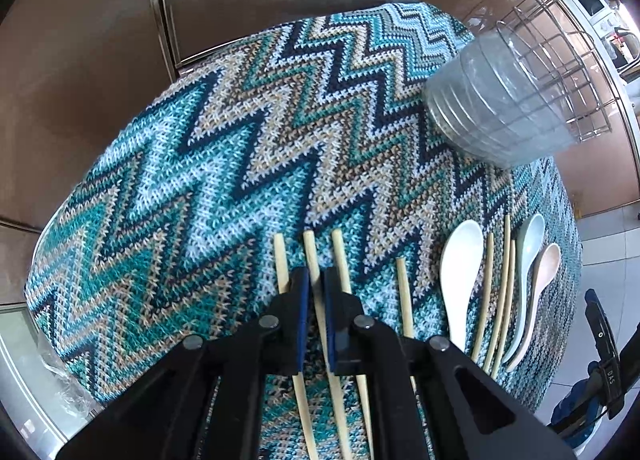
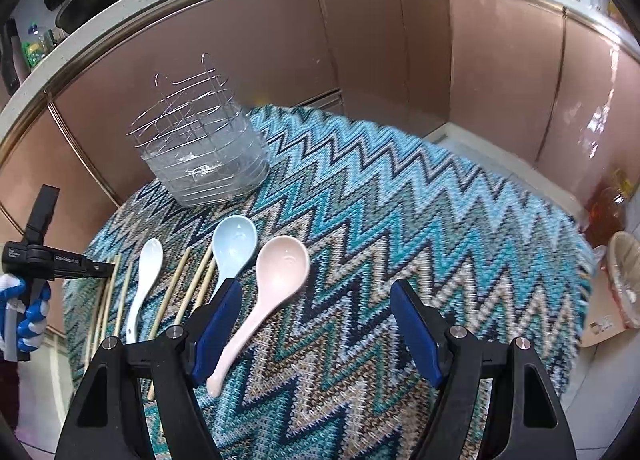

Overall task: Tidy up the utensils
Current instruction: 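Lower the left tool to a chopstick while the right tool lowers to the pink spoon, then close the left tool on a chopstick while the right tool grasps the pink spoon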

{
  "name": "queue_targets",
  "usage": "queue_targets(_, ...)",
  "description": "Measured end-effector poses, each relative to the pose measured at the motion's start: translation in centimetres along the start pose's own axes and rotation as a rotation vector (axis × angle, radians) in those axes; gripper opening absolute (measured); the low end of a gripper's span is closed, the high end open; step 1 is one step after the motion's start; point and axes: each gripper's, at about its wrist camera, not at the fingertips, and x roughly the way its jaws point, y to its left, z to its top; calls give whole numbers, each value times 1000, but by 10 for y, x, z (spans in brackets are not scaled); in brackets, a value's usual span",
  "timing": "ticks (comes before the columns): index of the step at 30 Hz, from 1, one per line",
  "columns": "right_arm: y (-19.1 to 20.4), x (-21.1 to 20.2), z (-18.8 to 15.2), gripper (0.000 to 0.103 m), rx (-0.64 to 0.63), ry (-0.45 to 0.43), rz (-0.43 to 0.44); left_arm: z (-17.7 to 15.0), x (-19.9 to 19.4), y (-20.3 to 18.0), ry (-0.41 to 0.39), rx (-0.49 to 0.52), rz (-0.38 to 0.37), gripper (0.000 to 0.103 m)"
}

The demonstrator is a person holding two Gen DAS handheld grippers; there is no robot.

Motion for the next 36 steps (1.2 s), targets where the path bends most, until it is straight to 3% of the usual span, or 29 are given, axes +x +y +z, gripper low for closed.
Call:
queue_targets(1,-2,4,1,74,4,7,22,0,0,0,-2,-6,-2,6)
queue_targets(3,-5,16,6,56,13,36,72,0,0,1,-8,-13,-4,5)
queue_targets(6,-12,37,13,43,34,79,140,-2,-2,4,-18,-27,-10,5)
queue_targets(10,-13,64,20,38,22,143,195,-4,-5,7,-31,-45,-20,4)
queue_targets(14,-10,83,23,32,-17,185,184,-8,-10,12,-45,-64,-36,4)
queue_targets(17,-8,93,24,9,-48,211,181,-11,-16,14,-58,-77,-54,4)
queue_targets(23,1,80,26,8,-101,175,147,-21,-35,17,-105,-72,-83,4)
queue_targets(36,28,-10,20,7,-130,41,69,-53,-101,15,-259,-20,-139,4)
